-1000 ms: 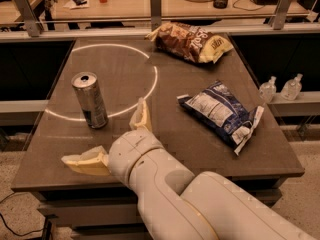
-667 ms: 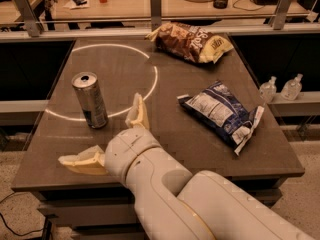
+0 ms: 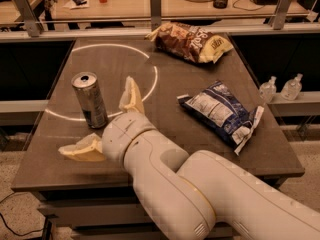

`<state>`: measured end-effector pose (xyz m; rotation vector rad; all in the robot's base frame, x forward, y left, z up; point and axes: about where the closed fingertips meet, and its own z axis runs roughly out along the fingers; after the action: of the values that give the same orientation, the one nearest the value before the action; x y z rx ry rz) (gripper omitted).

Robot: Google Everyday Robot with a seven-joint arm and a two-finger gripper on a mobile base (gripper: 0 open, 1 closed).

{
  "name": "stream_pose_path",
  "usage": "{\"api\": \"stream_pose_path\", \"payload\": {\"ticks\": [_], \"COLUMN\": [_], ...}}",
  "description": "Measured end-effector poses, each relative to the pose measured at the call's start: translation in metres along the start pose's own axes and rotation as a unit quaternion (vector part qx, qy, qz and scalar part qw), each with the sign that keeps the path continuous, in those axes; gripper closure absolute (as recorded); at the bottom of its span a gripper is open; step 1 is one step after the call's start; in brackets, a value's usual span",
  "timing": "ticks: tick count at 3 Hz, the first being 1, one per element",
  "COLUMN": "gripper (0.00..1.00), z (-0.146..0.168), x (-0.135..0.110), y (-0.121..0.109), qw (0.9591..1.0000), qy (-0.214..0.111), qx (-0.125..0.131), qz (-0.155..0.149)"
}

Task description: Move redbull can near blue chip bag

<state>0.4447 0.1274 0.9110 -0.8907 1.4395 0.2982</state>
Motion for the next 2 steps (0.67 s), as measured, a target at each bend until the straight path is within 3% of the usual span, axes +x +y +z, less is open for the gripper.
{"api": "stream_pose_path", "payload": {"ticks": [2], "gripper": [0.0], "z": [0.028], "x": [0.004], "y": [0.008], "qw": [0.9973], "qy": [-0.023], "qx": [-0.041], "qz": [-0.057]}}
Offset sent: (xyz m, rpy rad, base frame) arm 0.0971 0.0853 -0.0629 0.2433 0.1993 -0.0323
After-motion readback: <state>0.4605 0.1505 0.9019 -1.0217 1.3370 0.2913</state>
